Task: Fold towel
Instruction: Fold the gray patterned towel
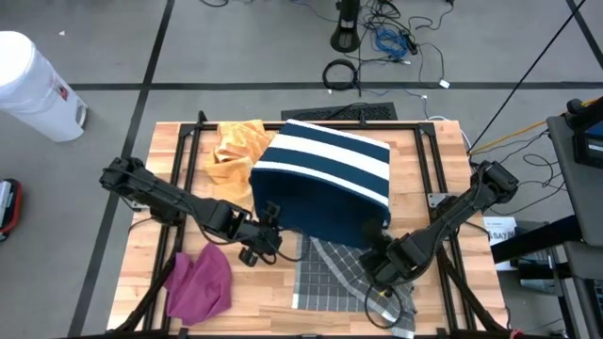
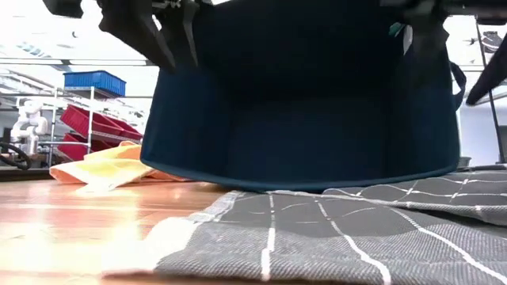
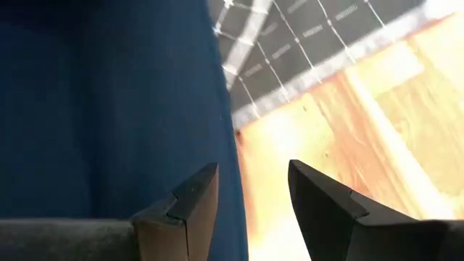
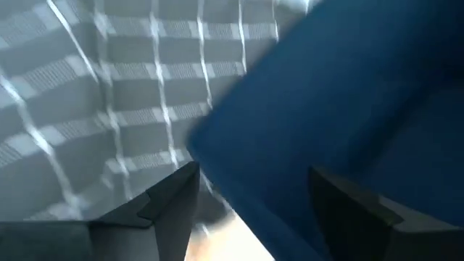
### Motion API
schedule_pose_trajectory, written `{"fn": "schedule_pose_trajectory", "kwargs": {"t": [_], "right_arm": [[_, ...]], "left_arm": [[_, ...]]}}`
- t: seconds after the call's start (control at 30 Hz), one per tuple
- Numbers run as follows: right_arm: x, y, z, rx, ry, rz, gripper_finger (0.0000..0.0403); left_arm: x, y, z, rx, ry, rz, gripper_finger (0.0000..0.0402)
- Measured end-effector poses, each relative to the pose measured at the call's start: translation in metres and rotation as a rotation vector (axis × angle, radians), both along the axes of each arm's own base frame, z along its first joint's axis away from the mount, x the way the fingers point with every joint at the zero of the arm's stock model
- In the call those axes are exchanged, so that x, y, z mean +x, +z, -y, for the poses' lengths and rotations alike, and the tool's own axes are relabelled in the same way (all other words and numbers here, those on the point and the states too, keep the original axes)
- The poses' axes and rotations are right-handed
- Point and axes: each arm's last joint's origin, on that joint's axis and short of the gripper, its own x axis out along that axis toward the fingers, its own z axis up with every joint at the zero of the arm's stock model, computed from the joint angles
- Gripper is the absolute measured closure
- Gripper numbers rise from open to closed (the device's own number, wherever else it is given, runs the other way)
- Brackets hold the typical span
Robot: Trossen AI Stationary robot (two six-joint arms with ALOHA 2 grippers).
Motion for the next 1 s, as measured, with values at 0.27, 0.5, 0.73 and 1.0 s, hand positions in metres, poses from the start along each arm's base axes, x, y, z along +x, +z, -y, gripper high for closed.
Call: {"fn": "schedule_pose_trajectory", "kwargs": {"t": [0.27,0.5,0.73,1.0], "right_arm": [[-0.005,-0.029,0.001,-0.275,0.029,-0.212,0.0205],[-0.006,-0.045,0.005,-0.453,-0.018,-0.282,0.0276],[-0.007,-0.036,0.006,-0.407,-0.079,-0.204,0.0392],[-0.005,0.011,-0.001,-0.225,-0.124,-0.026,0.0402]], "left_arm": [[0.001,-0.007,0.0,0.024,-0.013,-0.044,0.0227],[0.0,-0.007,0.002,0.027,-0.022,-0.046,0.0227],[0.0,-0.007,0.003,0.027,-0.027,-0.045,0.0227],[-0.006,-0.006,0.021,0.076,-0.075,-0.013,0.0227]]}}
